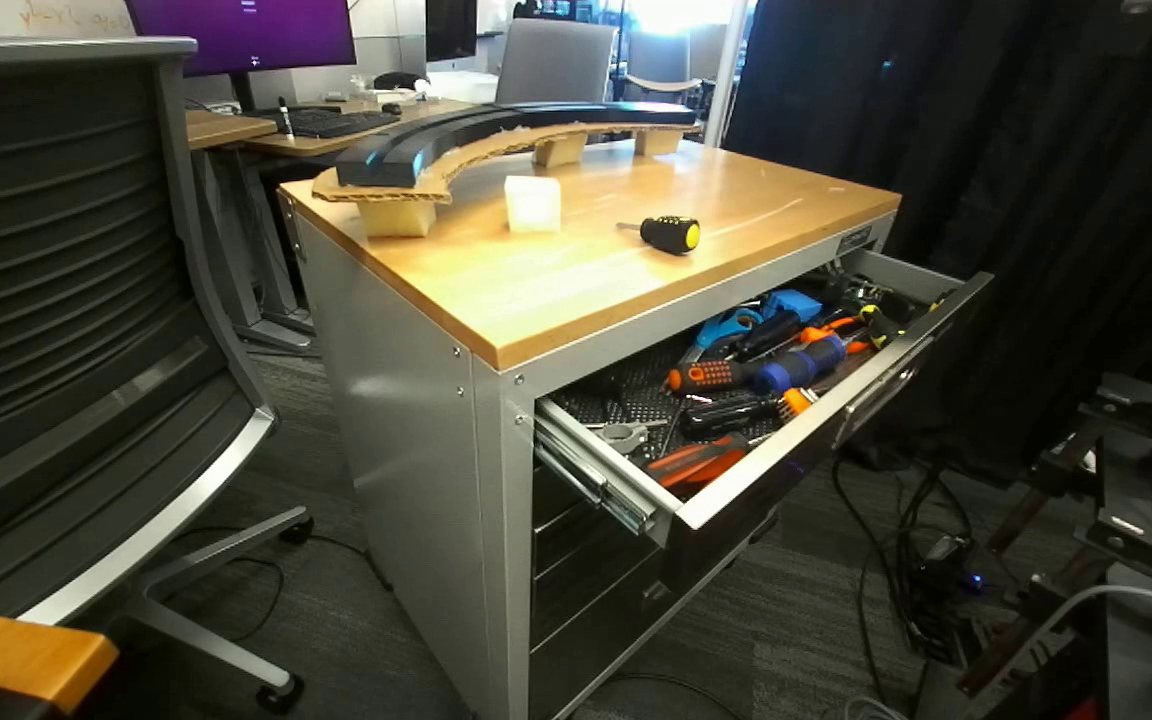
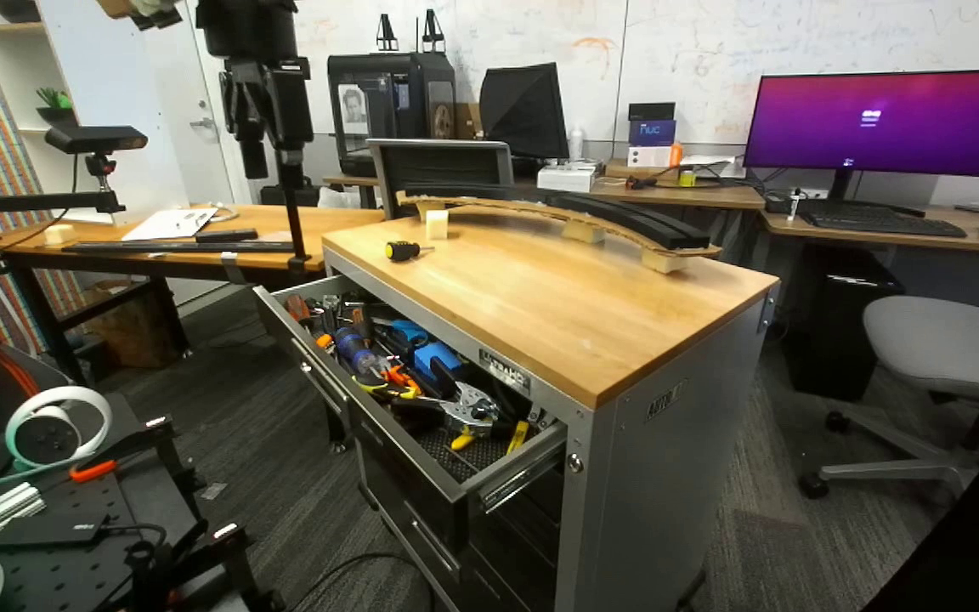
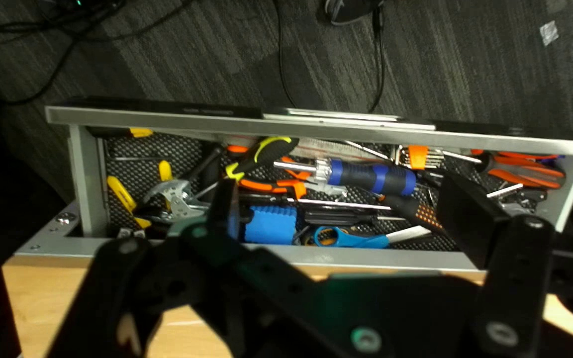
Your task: Put the screwdriver in the drawer then close it
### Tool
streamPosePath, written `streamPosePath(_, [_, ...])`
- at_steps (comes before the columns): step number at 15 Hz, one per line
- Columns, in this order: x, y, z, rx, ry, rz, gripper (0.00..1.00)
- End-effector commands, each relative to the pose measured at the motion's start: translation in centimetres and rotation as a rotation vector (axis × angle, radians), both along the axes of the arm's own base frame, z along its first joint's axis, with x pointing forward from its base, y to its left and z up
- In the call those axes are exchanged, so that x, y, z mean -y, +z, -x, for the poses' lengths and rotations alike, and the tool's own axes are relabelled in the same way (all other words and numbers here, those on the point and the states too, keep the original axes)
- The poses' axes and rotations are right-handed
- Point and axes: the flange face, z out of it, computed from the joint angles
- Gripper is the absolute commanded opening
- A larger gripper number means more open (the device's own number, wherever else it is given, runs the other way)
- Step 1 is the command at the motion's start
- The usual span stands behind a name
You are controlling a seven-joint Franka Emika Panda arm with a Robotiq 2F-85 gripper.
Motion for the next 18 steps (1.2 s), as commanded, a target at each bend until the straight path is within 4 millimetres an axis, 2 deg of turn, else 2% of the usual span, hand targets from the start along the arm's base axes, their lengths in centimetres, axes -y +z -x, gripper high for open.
streamPosePath(1, [-4.0,-2.1,-4.8,0.082,0.021,-0.079,1.0])
streamPosePath(4, [-8.2,-5.3,-9.1,0.139,0.07,-0.13,1.0])
streamPosePath(6, [-10.2,-7.5,-11.9,0.179,0.082,-0.146,1.0])
streamPosePath(10, [-12.3,-11.3,-16.4,0.24,0.099,-0.138,1.0])
streamPosePath(13, [-13.4,-14.1,-18.4,0.261,0.091,-0.151,1.0])
streamPosePath(17, [-14.2,-16.5,-19.9,0.348,0.052,-0.137,1.0])
streamPosePath(18, [-14.2,-17.1,-20.1,0.36,0.044,-0.13,0.75])
